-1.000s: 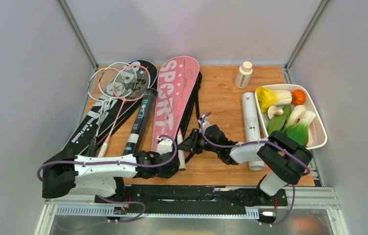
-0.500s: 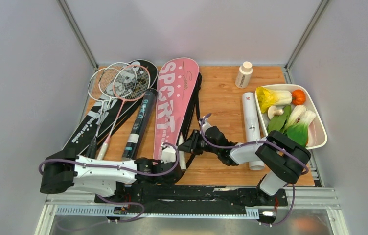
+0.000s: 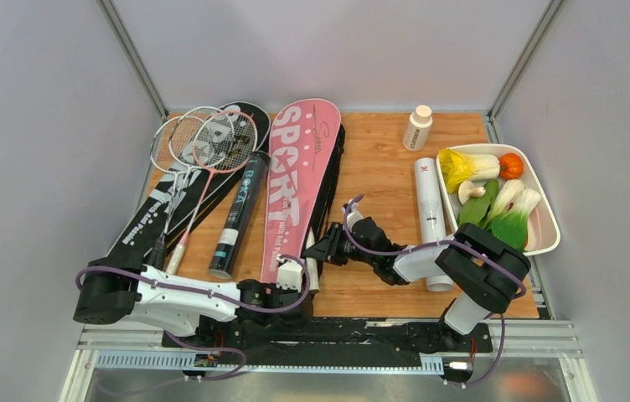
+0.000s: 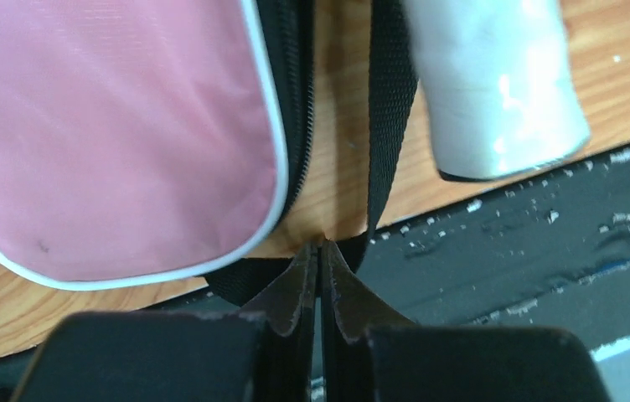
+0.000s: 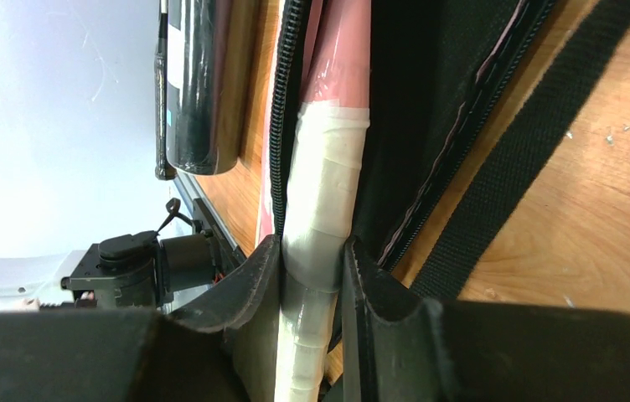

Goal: Pack up the badminton gear
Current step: Adjust the racket bag at the center of the board.

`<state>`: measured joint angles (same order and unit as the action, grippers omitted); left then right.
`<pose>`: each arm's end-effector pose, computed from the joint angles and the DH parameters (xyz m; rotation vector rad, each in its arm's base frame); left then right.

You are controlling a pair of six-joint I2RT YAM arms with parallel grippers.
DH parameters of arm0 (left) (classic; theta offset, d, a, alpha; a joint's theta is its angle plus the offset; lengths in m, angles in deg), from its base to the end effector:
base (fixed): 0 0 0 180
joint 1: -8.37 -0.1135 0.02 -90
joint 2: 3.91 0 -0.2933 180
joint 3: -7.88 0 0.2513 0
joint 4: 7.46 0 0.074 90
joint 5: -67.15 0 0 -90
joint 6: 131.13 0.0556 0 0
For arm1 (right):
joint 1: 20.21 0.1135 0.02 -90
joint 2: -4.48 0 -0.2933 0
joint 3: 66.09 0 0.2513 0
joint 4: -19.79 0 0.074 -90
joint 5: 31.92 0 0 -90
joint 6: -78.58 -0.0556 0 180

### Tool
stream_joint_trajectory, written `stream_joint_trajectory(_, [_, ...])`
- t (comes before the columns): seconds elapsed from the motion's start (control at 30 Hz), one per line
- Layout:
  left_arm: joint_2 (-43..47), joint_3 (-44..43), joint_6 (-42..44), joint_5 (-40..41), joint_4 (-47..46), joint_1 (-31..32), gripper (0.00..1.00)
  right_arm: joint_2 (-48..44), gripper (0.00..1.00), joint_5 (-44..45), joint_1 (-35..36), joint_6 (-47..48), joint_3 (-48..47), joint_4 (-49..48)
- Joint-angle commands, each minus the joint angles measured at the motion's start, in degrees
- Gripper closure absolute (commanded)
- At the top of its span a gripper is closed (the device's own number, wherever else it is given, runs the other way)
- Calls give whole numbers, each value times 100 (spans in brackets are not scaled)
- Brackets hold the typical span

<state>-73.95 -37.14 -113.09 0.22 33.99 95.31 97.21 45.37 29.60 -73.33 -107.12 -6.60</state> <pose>0.0323 -0.1961 0.1682 0.2329 2.6324 -0.4420 0.1879 0.2414 0.1544 0.0818 2.3253 1.3616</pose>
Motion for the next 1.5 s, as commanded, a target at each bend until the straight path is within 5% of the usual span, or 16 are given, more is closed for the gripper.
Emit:
stream_joint_trajectory(0.0, [99,193,-524,258,154,84,91,38,100,209,31,56,57,-784])
stream_joint_trajectory(0.5, [1175,-1354,-235,1724,2247,-216,55,307,100,179,42,-29,147,-1157])
stream_joint_trajectory(0.73, [1131,-1291,643,1810,1731,-873,47,407,100,143,58,-64,134,-1284])
stream_joint_trajectory(1.03, [648,-645,596,486,699,-719,80,439,100,138,58,-120,143,-1338])
stream_joint_trajectory(1.2, [120,-219,229,248,-329,10,85,387,100,185,58,-194,137,-1298])
stream_joint_trajectory(1.47, [-597,-711,66,506,293,347,88,334,100,211,61,-194,172,-1288])
